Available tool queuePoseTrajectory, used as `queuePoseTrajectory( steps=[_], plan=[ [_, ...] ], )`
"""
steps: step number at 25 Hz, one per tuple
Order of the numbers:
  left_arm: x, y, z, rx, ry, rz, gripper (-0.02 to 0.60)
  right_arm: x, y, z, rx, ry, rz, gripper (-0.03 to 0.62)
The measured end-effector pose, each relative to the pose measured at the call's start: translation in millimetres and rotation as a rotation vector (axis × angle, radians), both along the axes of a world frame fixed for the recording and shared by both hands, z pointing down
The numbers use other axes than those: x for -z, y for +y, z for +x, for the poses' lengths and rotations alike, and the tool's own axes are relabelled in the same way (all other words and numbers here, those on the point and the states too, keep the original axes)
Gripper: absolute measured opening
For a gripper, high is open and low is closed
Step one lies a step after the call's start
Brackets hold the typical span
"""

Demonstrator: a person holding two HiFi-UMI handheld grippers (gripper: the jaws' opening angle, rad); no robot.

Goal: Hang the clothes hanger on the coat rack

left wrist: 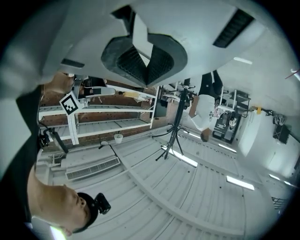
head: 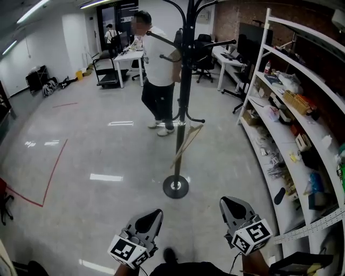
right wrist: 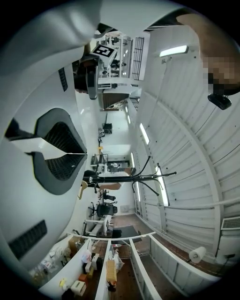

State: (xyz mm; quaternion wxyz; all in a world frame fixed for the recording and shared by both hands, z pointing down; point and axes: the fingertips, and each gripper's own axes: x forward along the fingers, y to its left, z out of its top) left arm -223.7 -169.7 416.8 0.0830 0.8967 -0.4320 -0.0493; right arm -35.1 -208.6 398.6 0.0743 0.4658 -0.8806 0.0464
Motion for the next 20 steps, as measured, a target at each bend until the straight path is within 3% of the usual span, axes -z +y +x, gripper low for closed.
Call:
queuePoseTrajectory(
  steps=[6,12,16,20],
  plan=[
    [14,61,20,0.027,0.022,0.010,0.001,12,61,14,0.035,-0.023,0.040,0.008],
    [14,134,55,0.083,0.031,-0.029,0.001,7,135,62,0.052,-0.047,0.020,0.008],
    [9,185,77,0.112,-0.022,-0.069,0.001,-2,174,88,0.077,-0.066,-0.005,0.008],
    [22,216,83,0.115,-0.039,-0.050,0.001,5,199,94,0.067,-0.084,0.007,0.008]
  ],
)
